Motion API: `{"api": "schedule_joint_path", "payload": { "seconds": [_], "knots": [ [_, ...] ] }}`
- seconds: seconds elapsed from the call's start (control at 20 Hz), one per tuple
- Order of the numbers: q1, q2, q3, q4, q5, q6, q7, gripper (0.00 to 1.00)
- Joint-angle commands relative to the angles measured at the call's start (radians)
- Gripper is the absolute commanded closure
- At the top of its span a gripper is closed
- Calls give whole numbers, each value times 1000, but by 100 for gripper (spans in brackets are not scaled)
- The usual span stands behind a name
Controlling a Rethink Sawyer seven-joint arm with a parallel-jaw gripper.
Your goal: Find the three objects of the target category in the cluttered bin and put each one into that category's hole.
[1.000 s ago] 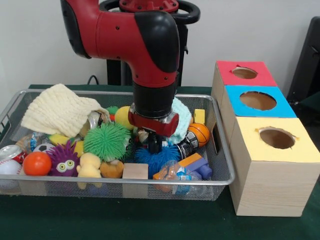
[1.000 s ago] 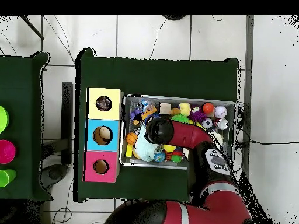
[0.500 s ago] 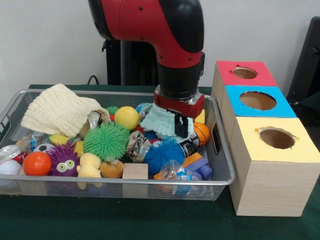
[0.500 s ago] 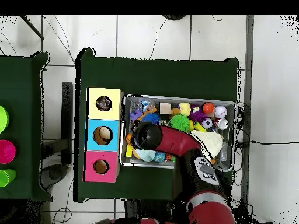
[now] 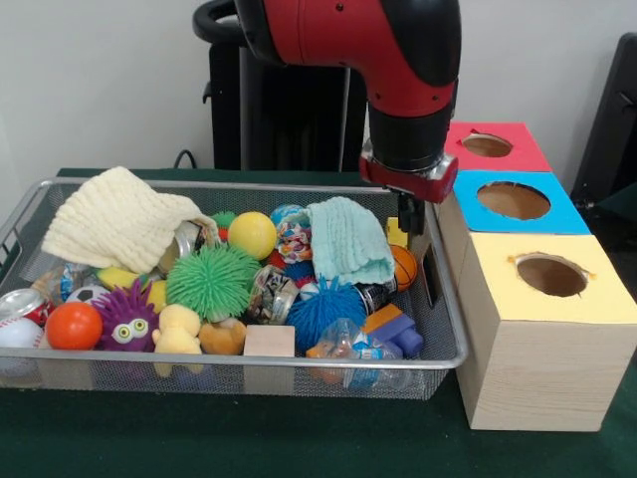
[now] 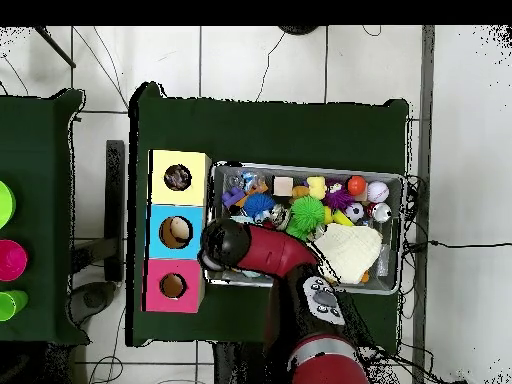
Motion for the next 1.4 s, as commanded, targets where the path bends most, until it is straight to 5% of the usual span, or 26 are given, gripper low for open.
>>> {"api": "schedule_joint_path", "payload": {
  "seconds": [0.05, 0.45, 0.8, 1.15, 1.4],
  "knots": [
    [-1, -15, -29, 32, 51, 140, 188, 100],
    [46, -24, -98, -72, 28, 165, 206, 100],
    [114, -109, -170, -131, 45, 206, 242, 100],
    [69, -130, -140, -203, 62, 297, 174, 100],
    [39, -101, -113, -221, 71, 231, 143, 100]
  ]
}}
